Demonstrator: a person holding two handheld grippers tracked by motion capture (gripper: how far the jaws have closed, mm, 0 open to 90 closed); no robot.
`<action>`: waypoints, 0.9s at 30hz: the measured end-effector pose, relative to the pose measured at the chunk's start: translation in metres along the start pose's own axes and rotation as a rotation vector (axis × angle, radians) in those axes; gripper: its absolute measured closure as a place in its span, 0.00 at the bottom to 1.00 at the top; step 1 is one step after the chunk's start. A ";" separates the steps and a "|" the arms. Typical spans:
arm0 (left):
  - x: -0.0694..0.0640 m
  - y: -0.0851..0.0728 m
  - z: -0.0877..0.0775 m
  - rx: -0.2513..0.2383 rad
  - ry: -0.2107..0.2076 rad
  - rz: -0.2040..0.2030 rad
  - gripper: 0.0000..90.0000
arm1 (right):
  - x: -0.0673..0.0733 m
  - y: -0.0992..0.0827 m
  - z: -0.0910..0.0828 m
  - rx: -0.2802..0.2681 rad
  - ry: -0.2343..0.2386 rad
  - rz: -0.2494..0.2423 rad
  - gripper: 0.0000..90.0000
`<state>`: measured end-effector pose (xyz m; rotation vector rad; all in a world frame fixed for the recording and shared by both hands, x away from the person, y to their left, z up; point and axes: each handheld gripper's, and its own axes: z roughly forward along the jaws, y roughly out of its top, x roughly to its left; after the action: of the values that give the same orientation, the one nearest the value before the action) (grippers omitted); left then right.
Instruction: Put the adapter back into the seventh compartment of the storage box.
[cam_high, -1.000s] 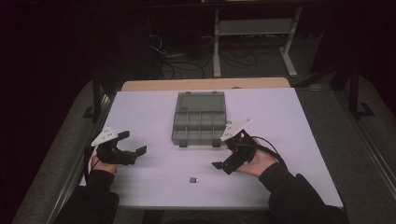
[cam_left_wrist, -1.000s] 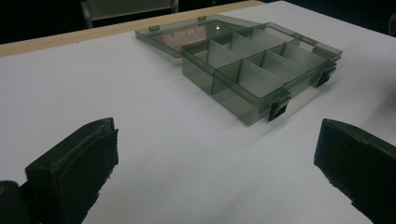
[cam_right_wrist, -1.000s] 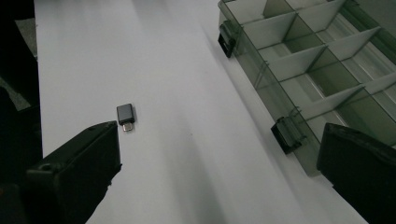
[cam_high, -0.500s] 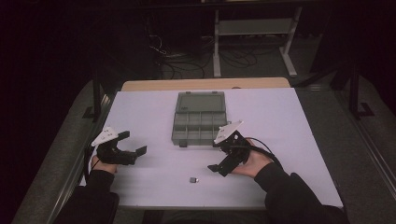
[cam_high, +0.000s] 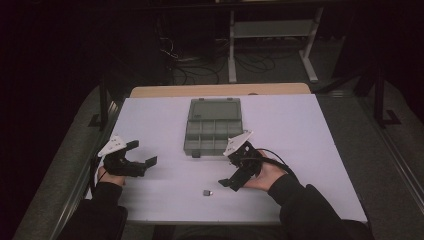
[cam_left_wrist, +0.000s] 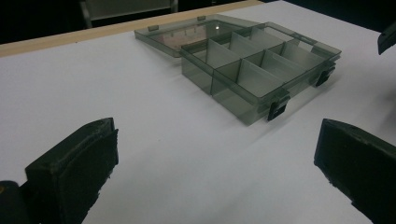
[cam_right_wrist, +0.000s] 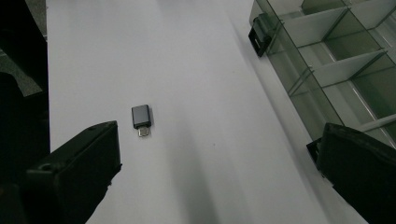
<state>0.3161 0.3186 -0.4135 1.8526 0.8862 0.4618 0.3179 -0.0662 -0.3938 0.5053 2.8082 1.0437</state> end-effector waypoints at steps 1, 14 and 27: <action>0.000 0.000 0.000 -0.001 0.000 -0.001 0.00 | 0.000 0.000 0.000 0.002 0.001 -0.004 0.00; 0.000 0.000 0.000 -0.001 0.001 0.001 0.00 | 0.004 0.005 0.006 0.021 0.018 -0.022 0.00; 0.000 0.000 0.000 -0.001 0.000 -0.001 0.00 | 0.008 0.014 0.018 0.041 0.049 -0.049 0.00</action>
<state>0.3158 0.3185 -0.4135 1.8513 0.8872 0.4613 0.3183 -0.0426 -0.3979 0.4186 2.8744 1.0055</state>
